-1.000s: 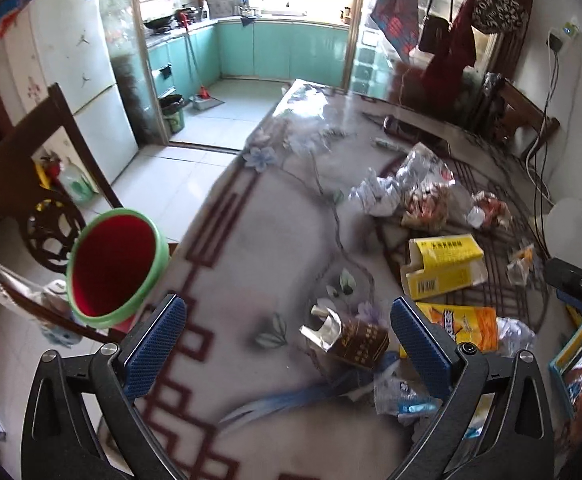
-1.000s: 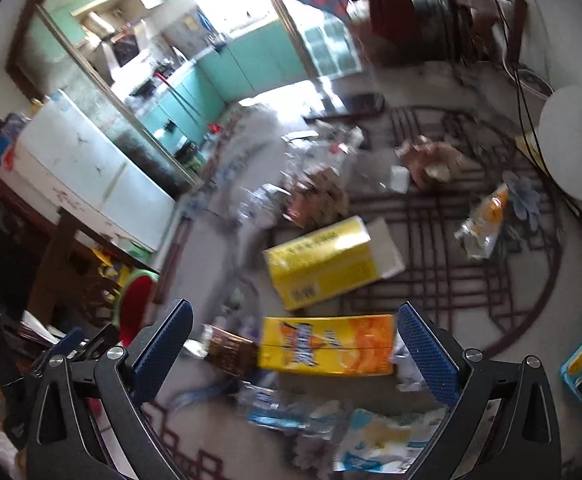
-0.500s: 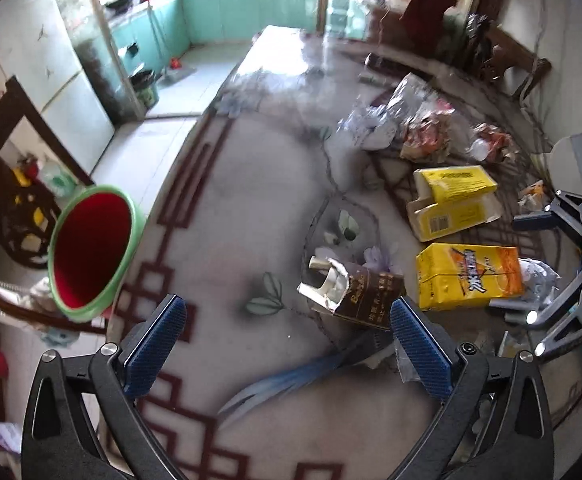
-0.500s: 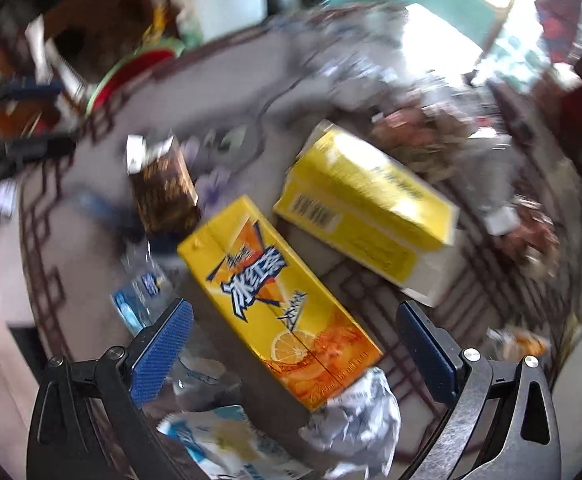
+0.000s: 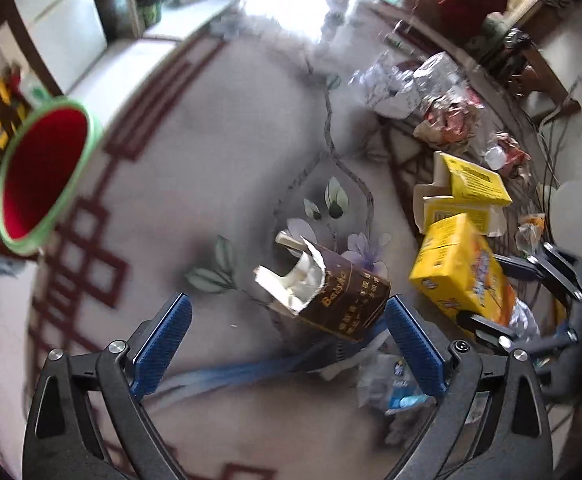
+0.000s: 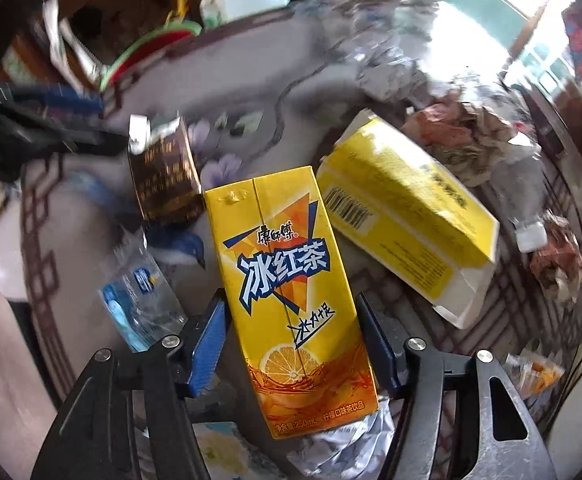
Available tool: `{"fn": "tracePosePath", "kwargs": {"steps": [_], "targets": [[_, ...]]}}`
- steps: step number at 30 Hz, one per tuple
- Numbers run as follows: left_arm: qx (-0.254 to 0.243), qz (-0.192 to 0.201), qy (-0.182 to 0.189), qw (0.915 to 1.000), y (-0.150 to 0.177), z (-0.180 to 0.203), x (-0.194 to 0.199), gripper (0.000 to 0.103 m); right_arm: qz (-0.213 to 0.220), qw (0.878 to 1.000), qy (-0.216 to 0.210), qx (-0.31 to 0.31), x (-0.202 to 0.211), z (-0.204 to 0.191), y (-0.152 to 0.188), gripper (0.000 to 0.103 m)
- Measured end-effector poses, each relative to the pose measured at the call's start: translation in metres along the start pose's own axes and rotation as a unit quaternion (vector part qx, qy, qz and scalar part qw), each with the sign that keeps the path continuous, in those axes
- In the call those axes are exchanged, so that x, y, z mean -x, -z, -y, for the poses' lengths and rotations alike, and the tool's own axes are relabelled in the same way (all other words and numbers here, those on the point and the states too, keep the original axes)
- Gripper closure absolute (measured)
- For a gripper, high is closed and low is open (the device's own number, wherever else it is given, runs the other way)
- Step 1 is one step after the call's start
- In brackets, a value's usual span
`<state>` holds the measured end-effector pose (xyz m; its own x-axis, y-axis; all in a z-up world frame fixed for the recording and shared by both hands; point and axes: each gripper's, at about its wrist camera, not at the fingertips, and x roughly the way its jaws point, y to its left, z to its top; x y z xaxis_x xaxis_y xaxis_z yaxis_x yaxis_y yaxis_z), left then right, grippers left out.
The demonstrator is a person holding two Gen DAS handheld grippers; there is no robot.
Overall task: Collect trash
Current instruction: 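Grasp the brown cigarette pack with the left tool while the right tool grasps the yellow iced-tea carton, then carry the cigarette pack with the left tool over the red bucket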
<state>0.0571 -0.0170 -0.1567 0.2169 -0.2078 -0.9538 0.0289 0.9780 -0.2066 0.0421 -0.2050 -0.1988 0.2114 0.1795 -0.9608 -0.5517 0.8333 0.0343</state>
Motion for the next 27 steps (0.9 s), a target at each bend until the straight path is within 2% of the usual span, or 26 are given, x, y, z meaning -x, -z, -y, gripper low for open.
{"fn": "tracePosePath", "kwargs": {"steps": [5, 8, 10, 11, 13, 15, 17, 18, 19, 22, 27], "targets": [[0.032, -0.010, -0.025, 0.9991, -0.007, 0.012, -0.019, 0.005, 0.036, 0.997, 0.021, -0.061, 0.024, 0.008, 0.010, 0.041], [0.043, -0.018, -0.028, 0.9985, -0.008, 0.016, -0.030, 0.007, 0.058, 0.992, 0.027, -0.104, 0.044, 0.014, 0.019, 0.041], [0.061, -0.026, -0.021, 0.9976, -0.007, 0.014, -0.038, 0.019, 0.072, 0.989, 0.032, -0.127, 0.052, 0.011, 0.023, 0.041], [0.059, -0.016, -0.028, 0.9977, -0.006, 0.014, -0.038, 0.023, 0.077, 0.987, 0.032, -0.138, 0.056, 0.010, 0.023, 0.041], [0.051, -0.005, -0.022, 0.9984, -0.007, 0.014, -0.034, 0.050, 0.089, 0.982, 0.033, -0.161, 0.067, 0.011, 0.028, 0.041], [0.053, -0.005, 0.006, 0.9986, -0.009, 0.010, -0.031, 0.057, 0.109, 0.976, 0.030, -0.184, 0.078, 0.012, 0.031, 0.041], [0.057, -0.002, 0.015, 0.9982, -0.009, 0.005, -0.027, 0.062, 0.126, 0.971, 0.029, -0.201, 0.087, 0.010, 0.032, 0.041], [0.054, 0.003, 0.016, 0.9984, -0.009, 0.003, -0.023, 0.067, 0.133, 0.968, 0.029, -0.209, 0.090, 0.008, 0.031, 0.041], [0.049, 0.009, 0.016, 0.9986, -0.009, 0.001, -0.019, 0.078, 0.141, 0.965, 0.028, -0.218, 0.092, 0.006, 0.029, 0.041], [0.032, 0.020, 0.018, 0.9991, -0.009, -0.001, -0.006, 0.088, 0.157, 0.959, 0.020, -0.236, 0.099, 0.001, 0.024, 0.041], [-0.005, 0.051, 0.009, 0.9987, -0.017, -0.006, 0.013, 0.094, 0.177, 0.953, 0.024, -0.246, 0.107, -0.008, 0.016, 0.041]]}}
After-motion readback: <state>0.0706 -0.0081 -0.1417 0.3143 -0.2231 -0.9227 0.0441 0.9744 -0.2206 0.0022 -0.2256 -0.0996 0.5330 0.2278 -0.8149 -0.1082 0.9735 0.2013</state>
